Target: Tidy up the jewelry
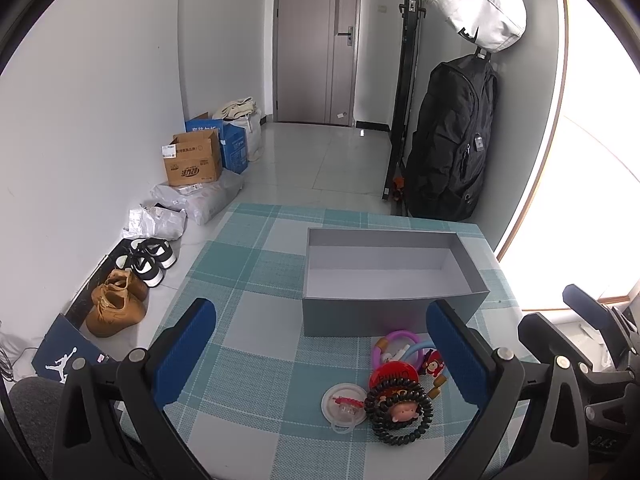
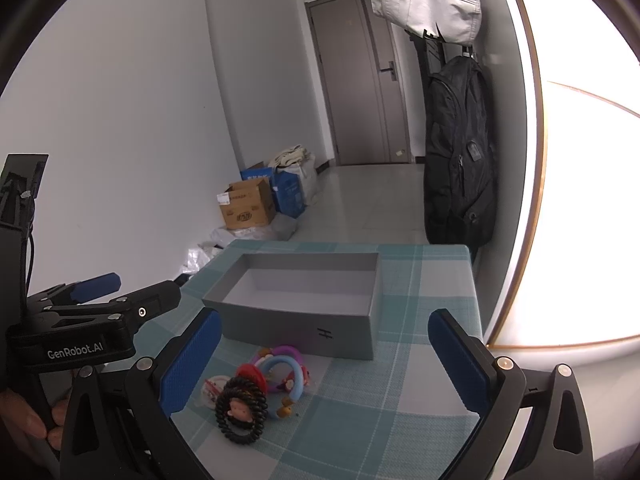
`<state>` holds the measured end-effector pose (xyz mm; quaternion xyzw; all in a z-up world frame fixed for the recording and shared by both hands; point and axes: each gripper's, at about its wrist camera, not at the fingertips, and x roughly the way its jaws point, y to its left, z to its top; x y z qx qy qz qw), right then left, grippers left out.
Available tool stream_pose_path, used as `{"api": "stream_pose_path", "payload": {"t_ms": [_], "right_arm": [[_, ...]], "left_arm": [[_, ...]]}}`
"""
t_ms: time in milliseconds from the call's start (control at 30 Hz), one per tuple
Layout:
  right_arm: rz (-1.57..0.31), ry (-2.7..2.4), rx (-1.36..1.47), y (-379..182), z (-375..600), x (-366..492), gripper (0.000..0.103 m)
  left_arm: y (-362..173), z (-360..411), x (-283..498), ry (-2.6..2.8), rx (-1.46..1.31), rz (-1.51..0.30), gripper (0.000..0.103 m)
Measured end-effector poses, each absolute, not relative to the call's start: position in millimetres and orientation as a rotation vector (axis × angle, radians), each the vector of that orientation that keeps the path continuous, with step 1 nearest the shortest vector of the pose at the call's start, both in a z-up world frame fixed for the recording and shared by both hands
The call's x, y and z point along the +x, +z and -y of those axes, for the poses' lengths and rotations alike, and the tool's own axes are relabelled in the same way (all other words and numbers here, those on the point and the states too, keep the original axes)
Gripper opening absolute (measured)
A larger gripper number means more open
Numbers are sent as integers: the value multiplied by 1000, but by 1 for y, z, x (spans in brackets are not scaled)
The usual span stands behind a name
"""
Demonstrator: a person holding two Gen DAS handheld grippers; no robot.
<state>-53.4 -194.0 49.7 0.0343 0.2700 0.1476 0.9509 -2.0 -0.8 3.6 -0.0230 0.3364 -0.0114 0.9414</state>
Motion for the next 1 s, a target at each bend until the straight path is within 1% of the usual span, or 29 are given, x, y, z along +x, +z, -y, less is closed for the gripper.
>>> {"api": "stream_pose_path", "payload": {"t_ms": [1000], "right_arm": [[-557,306,58,48,188,-52,103]], "left_arm": [[4,1,-3,-16,-47,-697,102]]}}
